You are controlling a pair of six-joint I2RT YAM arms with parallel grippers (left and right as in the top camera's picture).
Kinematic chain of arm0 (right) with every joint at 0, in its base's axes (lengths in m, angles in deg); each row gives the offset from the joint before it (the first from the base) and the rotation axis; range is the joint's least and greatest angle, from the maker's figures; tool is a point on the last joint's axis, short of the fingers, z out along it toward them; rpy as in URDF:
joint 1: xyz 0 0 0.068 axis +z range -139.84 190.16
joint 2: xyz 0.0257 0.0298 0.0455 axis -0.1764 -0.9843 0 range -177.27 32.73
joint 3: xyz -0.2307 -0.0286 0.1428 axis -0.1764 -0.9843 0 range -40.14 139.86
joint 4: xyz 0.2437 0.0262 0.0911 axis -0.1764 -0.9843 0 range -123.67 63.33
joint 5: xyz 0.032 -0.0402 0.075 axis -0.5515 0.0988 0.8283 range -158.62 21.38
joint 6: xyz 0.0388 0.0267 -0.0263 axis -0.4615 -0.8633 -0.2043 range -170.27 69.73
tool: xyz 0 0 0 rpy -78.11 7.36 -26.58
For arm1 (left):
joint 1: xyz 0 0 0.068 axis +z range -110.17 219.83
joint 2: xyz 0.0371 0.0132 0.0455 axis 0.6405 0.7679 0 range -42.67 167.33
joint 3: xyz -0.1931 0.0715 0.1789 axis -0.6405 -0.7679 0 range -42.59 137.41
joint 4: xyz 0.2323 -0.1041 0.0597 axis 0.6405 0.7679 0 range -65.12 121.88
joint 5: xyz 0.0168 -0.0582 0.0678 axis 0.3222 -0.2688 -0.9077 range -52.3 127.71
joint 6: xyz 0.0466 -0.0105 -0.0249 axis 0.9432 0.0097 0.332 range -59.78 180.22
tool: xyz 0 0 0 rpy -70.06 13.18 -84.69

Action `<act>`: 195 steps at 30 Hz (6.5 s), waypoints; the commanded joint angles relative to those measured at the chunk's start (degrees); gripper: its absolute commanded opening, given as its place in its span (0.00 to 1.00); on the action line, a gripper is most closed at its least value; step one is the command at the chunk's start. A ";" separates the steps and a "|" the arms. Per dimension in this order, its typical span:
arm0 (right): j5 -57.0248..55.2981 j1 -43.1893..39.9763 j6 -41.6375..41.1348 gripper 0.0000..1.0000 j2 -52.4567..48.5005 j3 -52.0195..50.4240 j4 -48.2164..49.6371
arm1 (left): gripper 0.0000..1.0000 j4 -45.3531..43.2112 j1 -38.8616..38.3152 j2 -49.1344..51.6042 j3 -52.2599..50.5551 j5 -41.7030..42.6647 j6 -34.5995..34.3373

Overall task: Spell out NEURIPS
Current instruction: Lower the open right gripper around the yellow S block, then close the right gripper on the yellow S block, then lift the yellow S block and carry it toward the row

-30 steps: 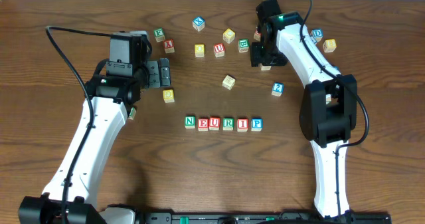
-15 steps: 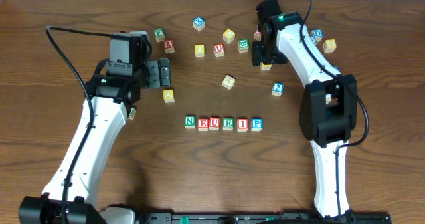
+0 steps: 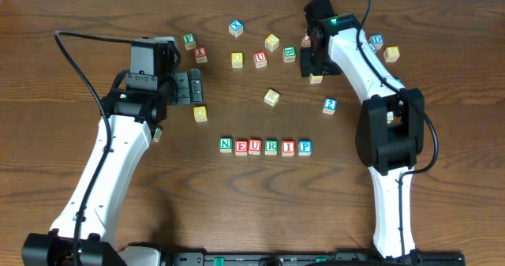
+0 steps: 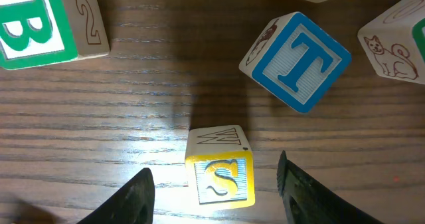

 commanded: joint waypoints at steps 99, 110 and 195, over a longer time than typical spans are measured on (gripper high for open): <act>-0.20 -0.02 -2.03 0.31 0.74 -3.58 1.22 | 1.00 -0.02 0.24 -0.94 1.38 -0.31 0.55; -0.20 -0.02 -2.03 0.23 0.74 -3.58 1.20 | 1.00 -0.02 0.24 -0.94 1.38 -0.31 0.55; -7.58 10.84 -7.58 0.12 40.72 -32.96 2.51 | 1.00 -0.02 0.24 -0.94 1.38 -0.31 0.55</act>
